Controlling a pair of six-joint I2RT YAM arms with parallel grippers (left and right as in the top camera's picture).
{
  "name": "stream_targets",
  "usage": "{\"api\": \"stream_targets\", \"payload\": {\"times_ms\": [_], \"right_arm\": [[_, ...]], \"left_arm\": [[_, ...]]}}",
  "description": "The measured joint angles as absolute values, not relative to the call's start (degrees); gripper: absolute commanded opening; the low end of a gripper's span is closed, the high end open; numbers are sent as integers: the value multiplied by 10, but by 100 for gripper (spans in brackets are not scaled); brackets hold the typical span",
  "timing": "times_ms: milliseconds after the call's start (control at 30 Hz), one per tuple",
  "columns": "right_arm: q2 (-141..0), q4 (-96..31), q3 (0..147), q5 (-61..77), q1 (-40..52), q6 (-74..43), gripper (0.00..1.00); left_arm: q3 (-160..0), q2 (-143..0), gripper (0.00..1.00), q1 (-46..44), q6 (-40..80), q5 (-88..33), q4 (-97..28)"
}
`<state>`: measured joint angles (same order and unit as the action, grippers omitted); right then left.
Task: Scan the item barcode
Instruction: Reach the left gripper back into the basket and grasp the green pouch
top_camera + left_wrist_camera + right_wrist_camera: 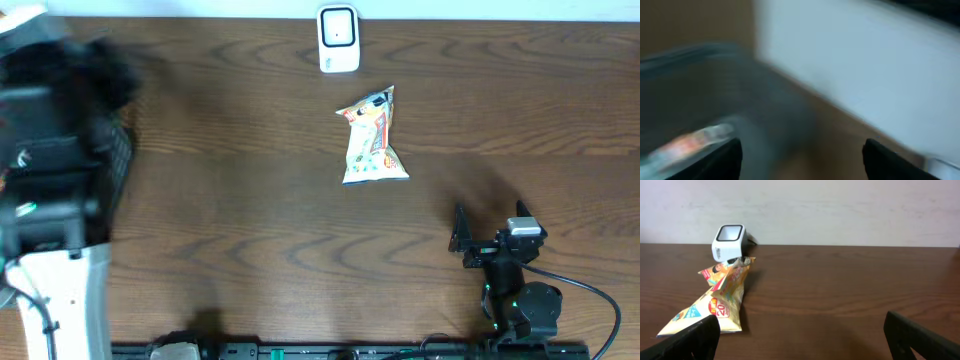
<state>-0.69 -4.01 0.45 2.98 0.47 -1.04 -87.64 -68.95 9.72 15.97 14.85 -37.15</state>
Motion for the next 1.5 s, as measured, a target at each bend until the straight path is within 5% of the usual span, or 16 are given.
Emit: {"api": "stream_targets", "payload": {"times_ms": [233,400,1033,1500], "right_arm": [[-7,-40,4,30,5,-10,99],[-7,-40,4,30,5,-10,99],[-7,-40,4,30,5,-10,99],[-7,-40,4,30,5,-10,99]], "left_arm": [[-868,-748,76,349,132,159,-503],[-865,-828,76,431,127,160,-514],[-858,-1079,70,441,-137,239,-486],[-840,-1114,71,502,-308,209,-406]]}}
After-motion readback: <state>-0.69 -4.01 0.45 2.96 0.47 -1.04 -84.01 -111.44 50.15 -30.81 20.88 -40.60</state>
